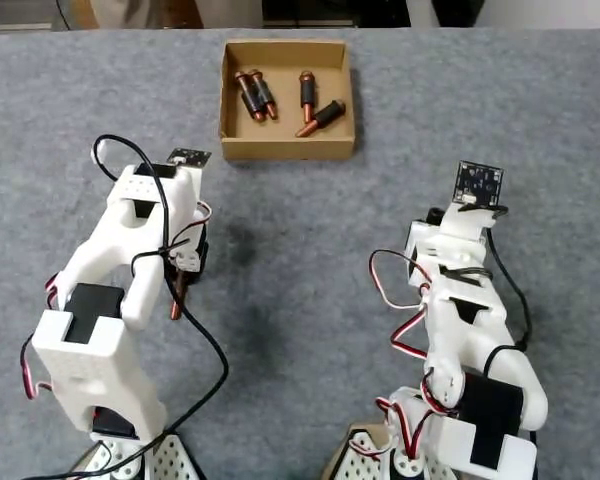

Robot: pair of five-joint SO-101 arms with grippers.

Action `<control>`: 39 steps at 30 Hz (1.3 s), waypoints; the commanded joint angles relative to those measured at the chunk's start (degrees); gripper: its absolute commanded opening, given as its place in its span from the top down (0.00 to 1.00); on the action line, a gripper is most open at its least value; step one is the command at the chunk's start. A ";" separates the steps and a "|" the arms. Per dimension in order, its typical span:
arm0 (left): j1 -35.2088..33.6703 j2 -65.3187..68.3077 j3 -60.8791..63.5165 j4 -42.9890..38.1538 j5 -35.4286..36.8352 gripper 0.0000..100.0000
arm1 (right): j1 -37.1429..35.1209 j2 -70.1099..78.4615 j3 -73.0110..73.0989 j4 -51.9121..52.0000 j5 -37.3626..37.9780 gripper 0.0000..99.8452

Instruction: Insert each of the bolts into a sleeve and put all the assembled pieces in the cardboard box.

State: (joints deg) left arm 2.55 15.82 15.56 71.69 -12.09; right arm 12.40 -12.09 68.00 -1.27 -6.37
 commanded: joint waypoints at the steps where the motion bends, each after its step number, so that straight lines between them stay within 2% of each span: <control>1: 0.35 -0.75 -3.25 -0.70 0.53 0.89 | 0.57 -0.40 -2.33 -1.05 -0.53 1.00; 10: 0.44 -0.22 -3.69 -0.88 0.53 0.92 | 0.57 -0.40 -2.33 -1.05 -0.53 1.00; 16: 0.35 -0.22 -0.44 -4.92 0.53 0.92 | 0.57 -0.40 -2.33 -1.05 -0.53 1.00; 19: 0.53 -0.31 0.97 -6.68 0.53 0.98 | 0.57 -0.40 -2.33 -0.97 -0.53 1.00; 27: 0.26 -1.63 0.35 -6.24 0.26 0.98 | 0.57 -0.40 -2.42 -0.97 -0.53 1.00; 35: 0.70 -21.23 2.02 -1.58 0.09 0.98 | 0.57 -1.19 -2.33 -1.05 -0.62 1.00; 39: 0.26 -35.12 7.30 -1.93 0.09 0.98 | 0.48 -8.75 -1.01 2.55 -0.62 1.00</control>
State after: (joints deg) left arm 2.81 -8.00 20.75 69.58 -12.26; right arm 12.40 -14.02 68.00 -0.92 -6.37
